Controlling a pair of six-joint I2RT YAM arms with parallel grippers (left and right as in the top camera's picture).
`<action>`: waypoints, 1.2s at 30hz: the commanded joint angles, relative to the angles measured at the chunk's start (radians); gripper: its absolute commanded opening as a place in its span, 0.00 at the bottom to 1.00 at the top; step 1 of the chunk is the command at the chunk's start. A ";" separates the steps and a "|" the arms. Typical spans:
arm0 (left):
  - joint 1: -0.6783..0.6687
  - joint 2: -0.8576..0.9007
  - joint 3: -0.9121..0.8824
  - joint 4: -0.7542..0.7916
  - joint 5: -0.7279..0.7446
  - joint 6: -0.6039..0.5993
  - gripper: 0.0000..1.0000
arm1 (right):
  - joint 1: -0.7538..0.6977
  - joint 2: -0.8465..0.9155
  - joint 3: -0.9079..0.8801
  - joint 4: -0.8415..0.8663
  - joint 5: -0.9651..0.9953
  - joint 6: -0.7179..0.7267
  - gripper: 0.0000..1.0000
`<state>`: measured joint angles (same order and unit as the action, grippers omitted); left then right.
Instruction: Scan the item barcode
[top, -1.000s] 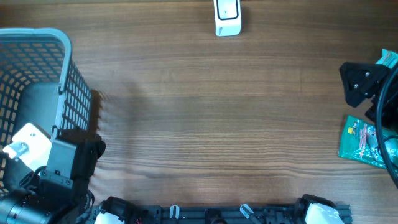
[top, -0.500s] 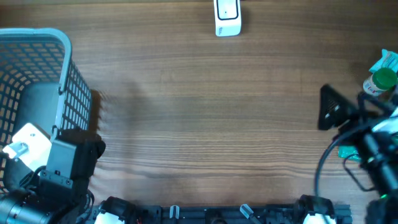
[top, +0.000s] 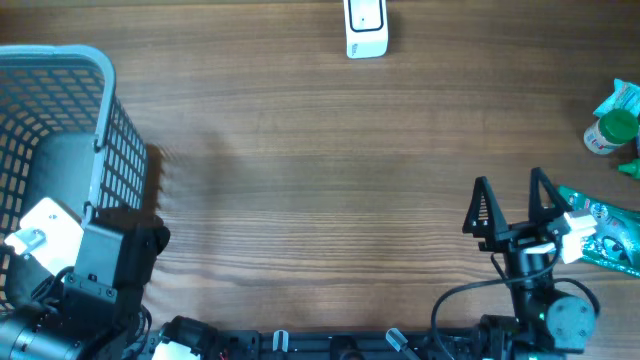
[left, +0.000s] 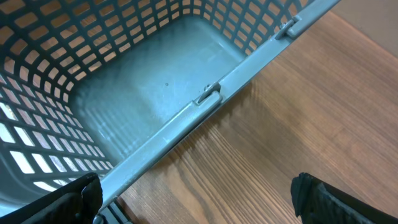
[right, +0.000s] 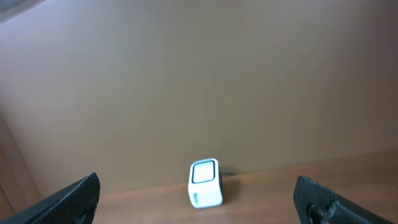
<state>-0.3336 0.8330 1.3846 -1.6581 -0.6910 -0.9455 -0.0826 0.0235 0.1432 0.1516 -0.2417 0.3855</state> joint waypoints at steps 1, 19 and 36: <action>0.005 -0.002 0.002 0.000 -0.016 -0.013 1.00 | 0.006 -0.020 -0.089 0.031 0.050 0.156 1.00; 0.005 -0.002 0.002 0.000 -0.016 -0.013 1.00 | 0.040 -0.020 -0.138 -0.150 0.196 -0.179 1.00; 0.005 -0.002 0.002 0.000 -0.016 -0.013 1.00 | 0.040 -0.020 -0.138 -0.151 0.190 -0.332 1.00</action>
<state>-0.3332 0.8330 1.3846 -1.6577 -0.6910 -0.9455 -0.0483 0.0154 0.0063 -0.0010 -0.0513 0.0731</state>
